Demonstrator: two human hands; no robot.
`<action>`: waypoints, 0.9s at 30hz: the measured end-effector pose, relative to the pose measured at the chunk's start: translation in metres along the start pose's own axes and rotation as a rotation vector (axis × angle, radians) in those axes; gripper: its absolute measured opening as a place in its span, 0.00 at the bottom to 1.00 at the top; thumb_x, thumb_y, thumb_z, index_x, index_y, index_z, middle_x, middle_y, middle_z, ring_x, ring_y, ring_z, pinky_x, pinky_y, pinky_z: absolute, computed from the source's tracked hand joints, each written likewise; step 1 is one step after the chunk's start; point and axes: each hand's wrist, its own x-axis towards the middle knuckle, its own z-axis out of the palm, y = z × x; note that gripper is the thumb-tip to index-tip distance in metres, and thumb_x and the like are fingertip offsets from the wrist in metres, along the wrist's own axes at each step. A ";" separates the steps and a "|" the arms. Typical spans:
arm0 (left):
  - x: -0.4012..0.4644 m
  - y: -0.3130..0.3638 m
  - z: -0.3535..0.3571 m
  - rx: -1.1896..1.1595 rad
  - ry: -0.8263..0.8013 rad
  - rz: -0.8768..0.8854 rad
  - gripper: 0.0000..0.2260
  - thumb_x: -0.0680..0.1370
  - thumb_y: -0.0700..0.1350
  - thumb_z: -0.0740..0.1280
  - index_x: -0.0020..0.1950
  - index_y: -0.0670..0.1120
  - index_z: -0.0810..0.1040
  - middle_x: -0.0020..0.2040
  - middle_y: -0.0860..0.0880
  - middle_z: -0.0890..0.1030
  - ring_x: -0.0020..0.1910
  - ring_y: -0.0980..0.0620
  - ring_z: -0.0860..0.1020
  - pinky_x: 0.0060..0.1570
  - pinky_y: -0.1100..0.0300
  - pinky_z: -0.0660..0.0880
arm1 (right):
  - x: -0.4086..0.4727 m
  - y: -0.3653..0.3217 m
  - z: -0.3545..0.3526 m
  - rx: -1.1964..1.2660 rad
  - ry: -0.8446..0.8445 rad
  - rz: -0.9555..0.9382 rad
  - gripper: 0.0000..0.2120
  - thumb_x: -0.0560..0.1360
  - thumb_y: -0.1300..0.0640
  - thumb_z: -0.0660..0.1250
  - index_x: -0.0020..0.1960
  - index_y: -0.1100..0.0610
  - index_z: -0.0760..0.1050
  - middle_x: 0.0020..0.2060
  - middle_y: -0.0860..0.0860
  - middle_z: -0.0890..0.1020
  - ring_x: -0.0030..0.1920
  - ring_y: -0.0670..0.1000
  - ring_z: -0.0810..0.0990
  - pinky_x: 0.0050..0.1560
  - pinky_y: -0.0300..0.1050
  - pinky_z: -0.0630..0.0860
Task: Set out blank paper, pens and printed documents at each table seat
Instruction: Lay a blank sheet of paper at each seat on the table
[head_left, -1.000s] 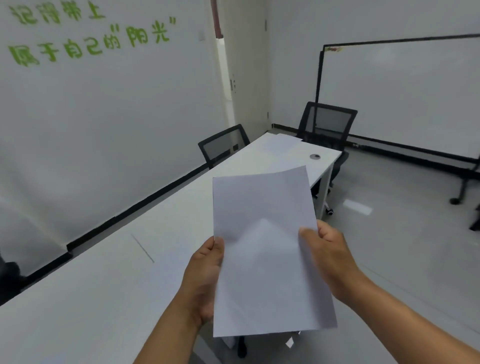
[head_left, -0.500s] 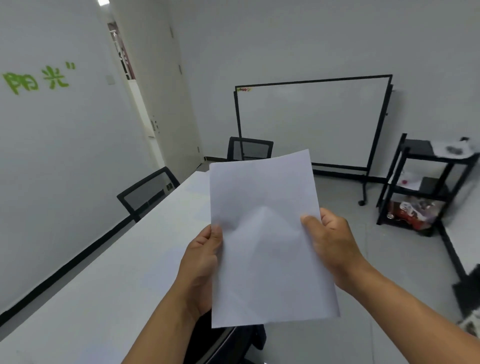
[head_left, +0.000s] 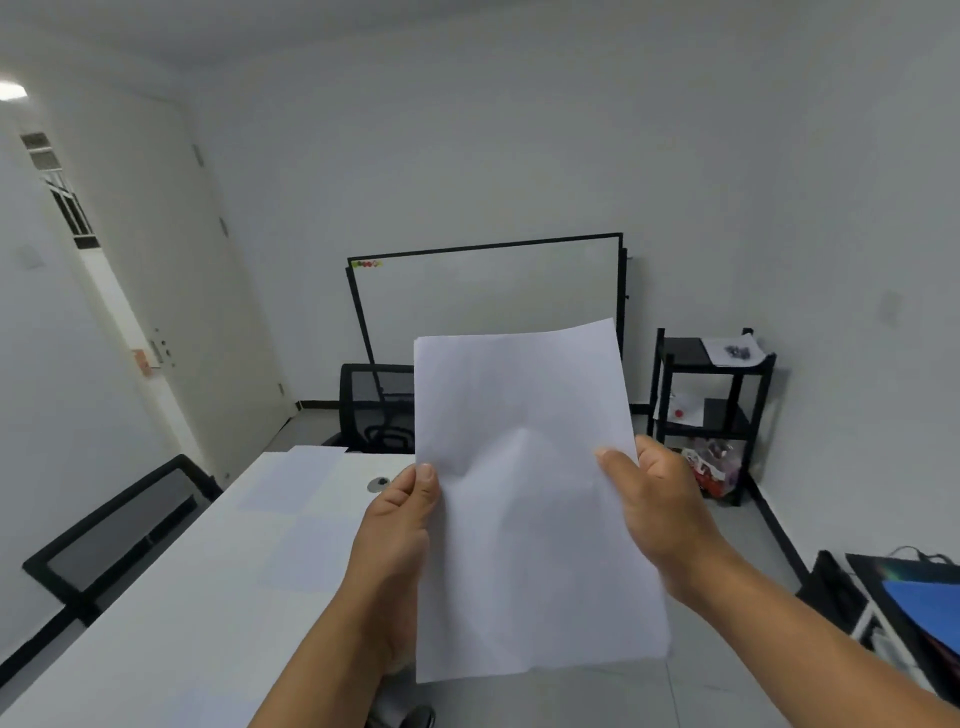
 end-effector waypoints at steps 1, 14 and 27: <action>0.008 0.001 0.012 -0.002 -0.005 0.011 0.14 0.88 0.57 0.65 0.66 0.54 0.87 0.62 0.54 0.89 0.65 0.48 0.86 0.73 0.41 0.77 | 0.010 -0.001 -0.009 -0.006 0.008 -0.011 0.12 0.78 0.43 0.68 0.52 0.49 0.84 0.47 0.63 0.87 0.41 0.60 0.80 0.42 0.61 0.80; 0.163 0.038 0.229 0.011 -0.069 0.175 0.14 0.89 0.54 0.64 0.55 0.63 0.90 0.58 0.56 0.90 0.57 0.59 0.87 0.57 0.60 0.77 | 0.230 -0.040 -0.169 0.009 0.001 -0.163 0.22 0.75 0.43 0.67 0.53 0.62 0.78 0.43 0.72 0.76 0.45 0.55 0.72 0.45 0.57 0.71; 0.324 0.038 0.344 0.034 -0.074 0.141 0.15 0.89 0.55 0.62 0.60 0.57 0.89 0.61 0.53 0.90 0.65 0.48 0.86 0.75 0.43 0.75 | 0.410 -0.017 -0.237 -0.027 0.073 -0.246 0.19 0.82 0.51 0.68 0.33 0.50 0.69 0.29 0.44 0.63 0.30 0.48 0.58 0.28 0.39 0.61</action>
